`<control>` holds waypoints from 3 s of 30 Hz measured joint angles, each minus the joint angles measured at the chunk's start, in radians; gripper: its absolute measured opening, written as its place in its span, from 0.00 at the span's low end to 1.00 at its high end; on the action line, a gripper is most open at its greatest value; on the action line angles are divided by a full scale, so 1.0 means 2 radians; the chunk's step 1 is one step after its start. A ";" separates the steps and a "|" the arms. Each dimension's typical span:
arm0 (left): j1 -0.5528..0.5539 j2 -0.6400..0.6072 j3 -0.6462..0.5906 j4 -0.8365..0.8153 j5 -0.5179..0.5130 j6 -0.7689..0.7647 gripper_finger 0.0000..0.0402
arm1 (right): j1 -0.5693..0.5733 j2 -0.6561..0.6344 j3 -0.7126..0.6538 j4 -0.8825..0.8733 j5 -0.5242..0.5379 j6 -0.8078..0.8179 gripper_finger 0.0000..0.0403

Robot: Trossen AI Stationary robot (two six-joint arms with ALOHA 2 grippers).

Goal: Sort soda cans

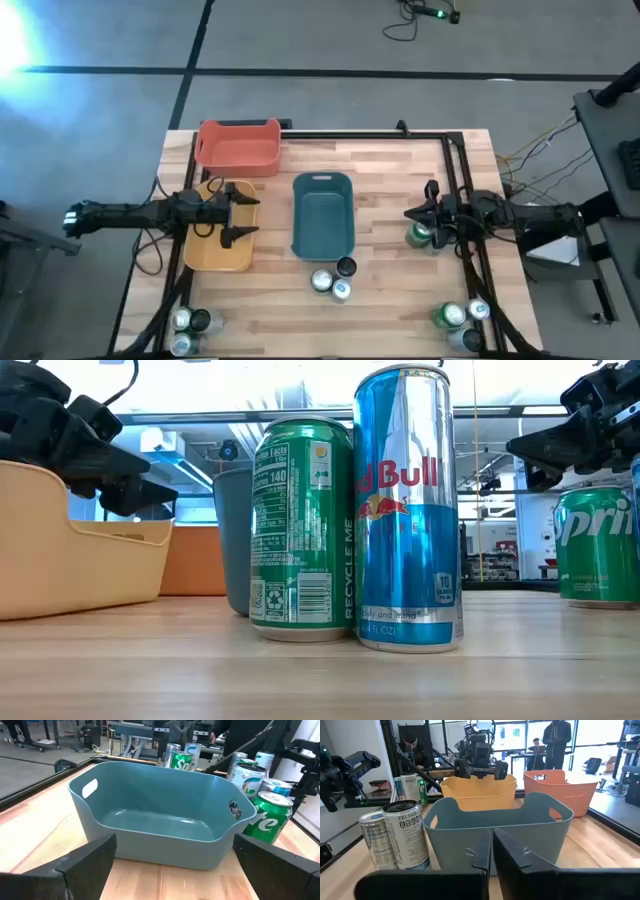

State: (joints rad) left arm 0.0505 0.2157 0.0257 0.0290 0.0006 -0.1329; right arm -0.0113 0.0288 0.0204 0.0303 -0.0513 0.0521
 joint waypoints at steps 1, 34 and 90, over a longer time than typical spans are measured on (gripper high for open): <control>0.000 0.000 0.000 0.000 0.000 0.000 0.96 | 0.000 0.000 0.000 0.000 0.000 0.000 0.03; 0.000 0.000 0.000 0.000 0.000 0.000 0.96 | 0.000 0.000 0.000 0.000 0.000 0.000 0.03; 0.000 0.001 0.000 0.000 0.000 0.000 0.96 | -0.001 0.430 0.378 -0.051 0.131 0.186 0.44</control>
State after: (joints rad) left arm 0.0502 0.2169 0.0257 0.0292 0.0006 -0.1329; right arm -0.0132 0.8879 0.7760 -0.0722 0.2102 0.4232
